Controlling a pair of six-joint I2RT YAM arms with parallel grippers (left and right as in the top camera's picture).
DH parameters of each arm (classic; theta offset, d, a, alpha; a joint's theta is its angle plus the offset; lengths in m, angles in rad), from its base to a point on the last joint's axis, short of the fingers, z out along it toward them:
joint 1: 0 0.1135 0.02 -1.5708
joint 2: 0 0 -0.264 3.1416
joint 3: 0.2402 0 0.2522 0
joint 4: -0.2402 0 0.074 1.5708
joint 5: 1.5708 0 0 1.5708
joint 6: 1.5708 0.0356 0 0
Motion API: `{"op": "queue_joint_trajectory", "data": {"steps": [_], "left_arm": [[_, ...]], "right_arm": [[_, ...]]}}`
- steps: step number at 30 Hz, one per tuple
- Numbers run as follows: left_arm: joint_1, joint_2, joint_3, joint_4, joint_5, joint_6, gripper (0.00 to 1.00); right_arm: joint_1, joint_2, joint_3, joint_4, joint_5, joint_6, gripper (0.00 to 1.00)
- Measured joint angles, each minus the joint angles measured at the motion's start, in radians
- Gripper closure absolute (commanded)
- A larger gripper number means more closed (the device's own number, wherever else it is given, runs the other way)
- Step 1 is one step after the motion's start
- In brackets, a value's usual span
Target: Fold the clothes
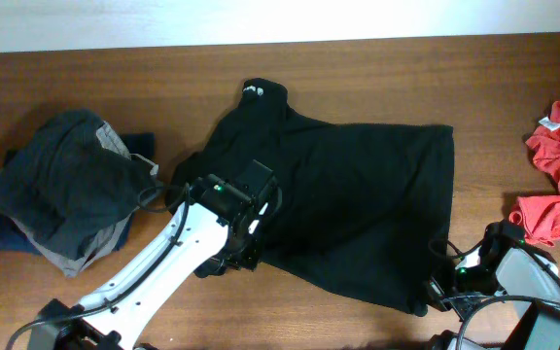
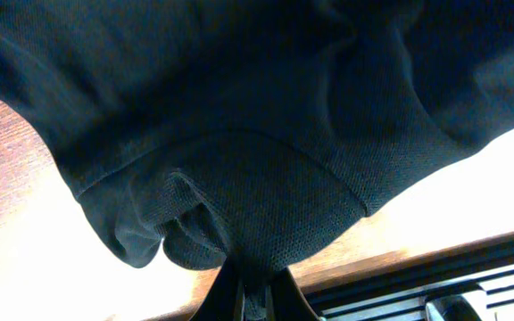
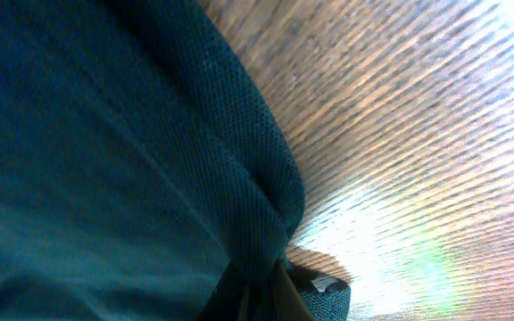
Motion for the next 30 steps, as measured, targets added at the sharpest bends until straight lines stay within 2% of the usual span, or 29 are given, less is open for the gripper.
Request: {"op": "queue_joint_trajectory", "data": {"steps": [5,16,24,30], "left_arm": [[0.000,0.000,0.000,-0.001,-0.003,0.000,1.00],[0.000,0.000,0.077,-0.089,-0.033,0.043,1.00],[0.000,0.000,0.090,-0.095,-0.044,0.069,1.00],[0.000,0.000,0.090,-0.121,-0.045,0.076,1.00]], "right_arm": [[0.000,-0.009,0.031,-0.091,-0.022,-0.035,0.96],[0.001,-0.064,0.215,-0.181,-0.225,-0.055,0.96],[0.001,-0.064,0.378,-0.185,-0.180,-0.069,0.96],[0.001,-0.064,0.418,-0.152,-0.106,-0.058,0.96]]}}
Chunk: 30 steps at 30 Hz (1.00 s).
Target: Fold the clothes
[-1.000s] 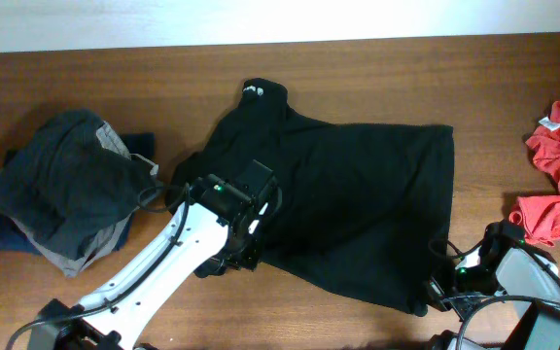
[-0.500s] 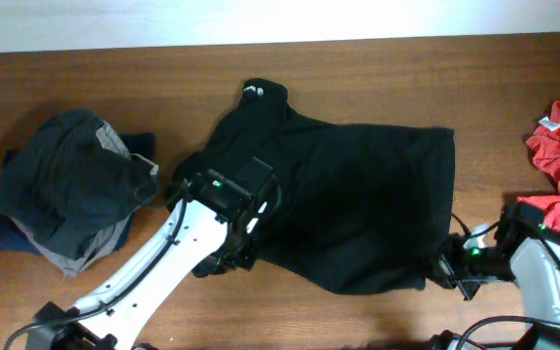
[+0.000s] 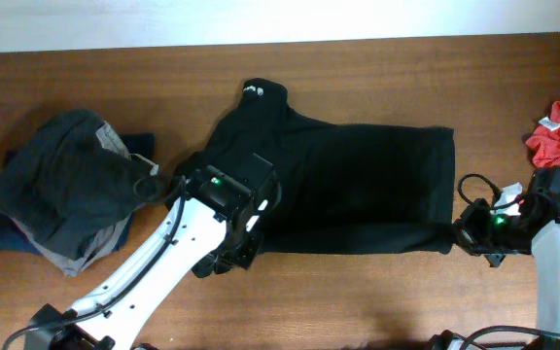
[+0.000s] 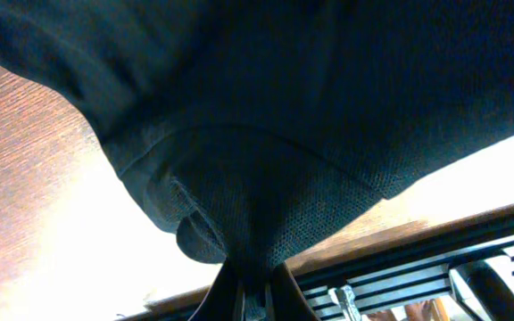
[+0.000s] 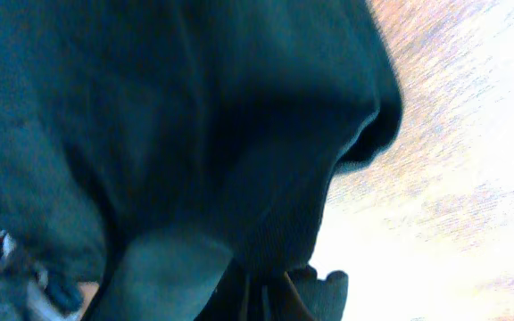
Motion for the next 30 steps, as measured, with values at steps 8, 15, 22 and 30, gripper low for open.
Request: {"op": "queue_joint_trajectory", "data": {"steps": [8,15,22,30], "left_arm": [[0.000,0.000,0.000,0.116,-0.037,0.014,0.99],[0.000,0.000,0.000,0.291,-0.065,0.074,0.94],[0.000,0.014,0.001,0.382,-0.111,0.163,0.53],[0.012,0.080,0.002,0.327,-0.126,0.173,0.42]], "right_arm": [[0.000,0.000,0.002,0.160,0.039,0.045,0.96],[0.000,0.010,0.003,0.239,0.042,0.052,0.95],[0.000,0.082,0.003,0.294,0.042,0.055,0.94],[0.000,0.121,0.003,0.307,0.043,0.054,0.92]]}}
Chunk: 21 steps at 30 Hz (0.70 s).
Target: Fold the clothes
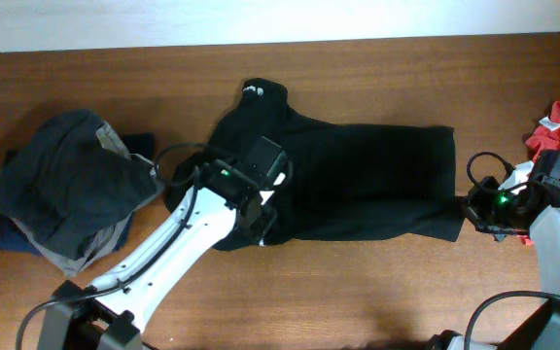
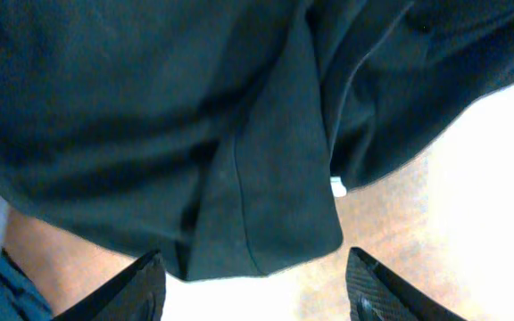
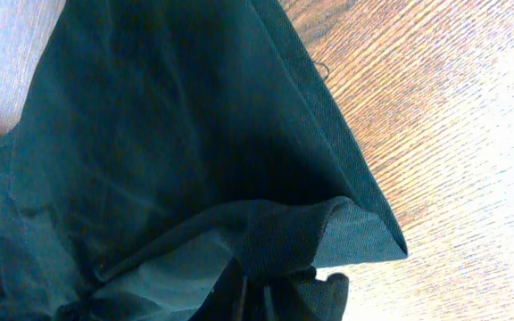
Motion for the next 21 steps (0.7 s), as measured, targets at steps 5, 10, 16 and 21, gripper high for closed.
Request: {"op": "queue_joint_trajectory", "data": {"steps": [5,10,16,21], "left_arm": [[0.002,0.000,0.000,-0.062,0.107,-0.020,0.76],[-0.061,0.000,-0.030,-0.042,0.143,-0.020,0.99],[-0.122,0.000,-0.172,0.086,0.129,-0.018,0.82],[-0.119,0.002,-0.202,0.181,0.065,-0.024,1.00]], "right_arm": [[0.000,0.000,0.000,0.000,0.000,0.000,0.92],[0.000,0.000,0.000,0.000,0.000,0.000,0.92],[0.000,0.000,0.000,0.000,0.000,0.000,0.92],[0.000,0.000,0.000,0.000,0.000,0.000,0.92]]}}
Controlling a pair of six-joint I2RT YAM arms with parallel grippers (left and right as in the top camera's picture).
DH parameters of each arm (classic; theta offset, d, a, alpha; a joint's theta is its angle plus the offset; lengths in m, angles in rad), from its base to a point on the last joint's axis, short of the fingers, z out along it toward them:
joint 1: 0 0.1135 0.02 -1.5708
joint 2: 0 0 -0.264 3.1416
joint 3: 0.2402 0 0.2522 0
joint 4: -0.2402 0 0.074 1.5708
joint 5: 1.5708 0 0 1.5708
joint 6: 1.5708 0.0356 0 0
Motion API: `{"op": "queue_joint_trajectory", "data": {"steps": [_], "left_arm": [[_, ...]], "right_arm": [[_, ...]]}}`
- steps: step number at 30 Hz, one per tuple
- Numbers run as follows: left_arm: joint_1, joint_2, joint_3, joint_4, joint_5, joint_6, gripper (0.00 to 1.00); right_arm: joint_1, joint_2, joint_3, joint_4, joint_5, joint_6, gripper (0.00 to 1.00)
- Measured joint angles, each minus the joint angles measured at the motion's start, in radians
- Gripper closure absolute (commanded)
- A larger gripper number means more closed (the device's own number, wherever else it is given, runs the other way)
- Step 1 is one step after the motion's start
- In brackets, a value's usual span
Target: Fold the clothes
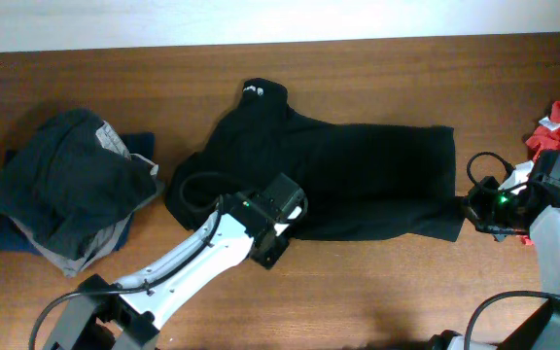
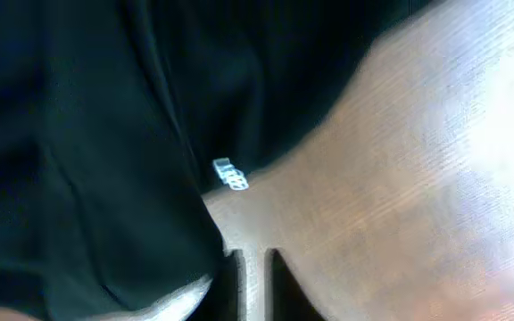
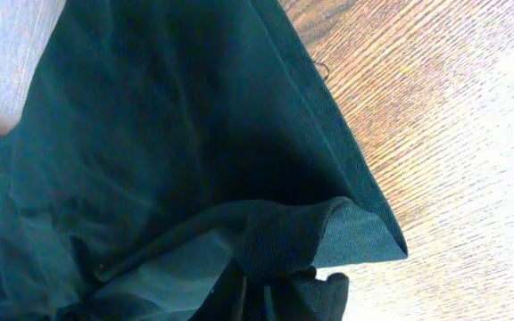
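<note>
A black garment lies across the middle of the table, its front part folded back over itself. My left gripper sits at the garment's front hem. In the left wrist view its fingers are shut, with only a sliver of wood between them. The black cloth and a small white tag lie just to their left. My right gripper is shut on the garment's right front corner. In the right wrist view the bunched cloth rises from the jaws.
A pile of dark grey and blue clothes lies at the left of the table. Red clothes lie at the right edge, just behind my right arm. Bare wood runs along the front.
My left gripper was open over the garment's left front part. Now it is shut and sits a little further right and forward, at the hem. The right gripper still holds its corner.
First both grippers held the garment's front edge, which hung toward the table's front. Then the right corner was further back and the front edge straight. By 0.7 s ago the left gripper had let go, with the front folded back. Now it is shut beside the hem.
</note>
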Motion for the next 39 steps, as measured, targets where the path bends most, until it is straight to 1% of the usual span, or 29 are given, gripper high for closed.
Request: {"op": "queue_joint_trajectory", "data": {"steps": [4,8,13,16,19,20,25,29,34,39], "left_arm": [[0.011,0.012,0.000,0.070,-0.060,0.001,1.00],[0.074,0.077,0.000,0.129,-0.107,-0.003,1.00],[0.178,0.134,0.000,0.122,-0.191,-0.024,1.00],[0.250,0.129,0.016,0.057,-0.205,-0.033,1.00],[0.285,0.097,0.045,0.010,-0.194,-0.038,0.89],[0.285,0.076,0.052,0.004,-0.184,-0.040,0.87],[0.278,-0.047,0.082,-0.044,-0.107,-0.046,0.88],[0.253,-0.072,0.088,-0.109,-0.041,-0.046,0.87],[0.162,-0.072,0.074,-0.126,-0.001,-0.046,0.87],[0.065,-0.072,0.009,-0.092,-0.012,-0.046,0.85]], "right_arm": [[0.000,0.000,0.000,0.000,0.000,0.001,0.92],[0.000,0.000,0.000,0.000,-0.002,0.001,0.92],[0.000,0.000,0.000,0.000,-0.006,0.001,0.92],[0.000,0.000,0.000,0.000,-0.008,0.001,0.92],[0.000,0.000,0.000,0.000,-0.008,0.001,0.92],[0.000,0.000,0.000,0.000,-0.008,0.001,0.92],[0.000,0.000,0.000,0.000,-0.008,0.001,0.93],[0.000,0.000,0.000,0.000,-0.009,0.000,0.92],[0.000,0.000,0.000,0.000,-0.008,0.000,0.92],[0.000,0.000,0.000,0.000,-0.008,0.001,0.93]]}}
